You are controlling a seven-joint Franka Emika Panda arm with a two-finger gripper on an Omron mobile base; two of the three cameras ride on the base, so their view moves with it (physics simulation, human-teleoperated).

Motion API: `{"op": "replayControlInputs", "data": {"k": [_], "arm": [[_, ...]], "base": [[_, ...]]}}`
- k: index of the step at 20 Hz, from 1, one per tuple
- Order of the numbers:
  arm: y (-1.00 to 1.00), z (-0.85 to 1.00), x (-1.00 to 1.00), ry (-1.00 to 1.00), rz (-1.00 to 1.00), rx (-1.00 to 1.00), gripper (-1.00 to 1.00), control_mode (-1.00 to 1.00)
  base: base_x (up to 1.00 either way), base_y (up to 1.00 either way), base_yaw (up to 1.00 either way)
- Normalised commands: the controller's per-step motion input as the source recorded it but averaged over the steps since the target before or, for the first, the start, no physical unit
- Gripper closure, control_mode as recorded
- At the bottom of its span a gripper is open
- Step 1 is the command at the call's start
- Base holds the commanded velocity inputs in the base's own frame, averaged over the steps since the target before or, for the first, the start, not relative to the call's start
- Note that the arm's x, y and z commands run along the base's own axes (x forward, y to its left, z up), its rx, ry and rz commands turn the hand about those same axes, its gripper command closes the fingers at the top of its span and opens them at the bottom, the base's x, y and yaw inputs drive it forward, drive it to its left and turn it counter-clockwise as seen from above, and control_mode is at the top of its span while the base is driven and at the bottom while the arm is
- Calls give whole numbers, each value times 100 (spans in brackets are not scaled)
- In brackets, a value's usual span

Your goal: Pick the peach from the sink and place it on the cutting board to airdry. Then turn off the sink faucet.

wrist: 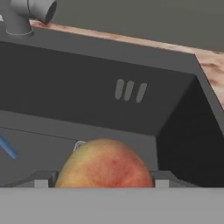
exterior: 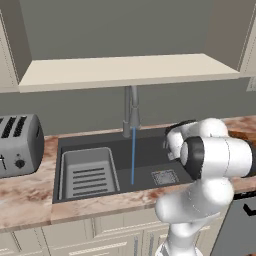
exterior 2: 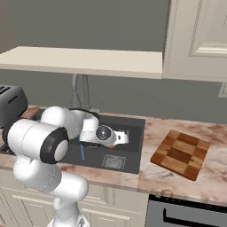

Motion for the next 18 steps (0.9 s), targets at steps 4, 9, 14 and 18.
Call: {"op": "replayControlInputs", "data": {"k": [4, 9, 14, 18], "arm": [[-17, 100, -7, 2, 0, 0, 100, -100], [-19, 100, -1, 12, 1, 3, 100, -100], [-33, 100, -9, 18, 1, 4, 100, -100], [-35, 100, -6, 21, 4, 10, 100, -100]], "base": [[0, 0, 0], [0, 0, 0], [0, 0, 0], [0, 0, 0]]}}
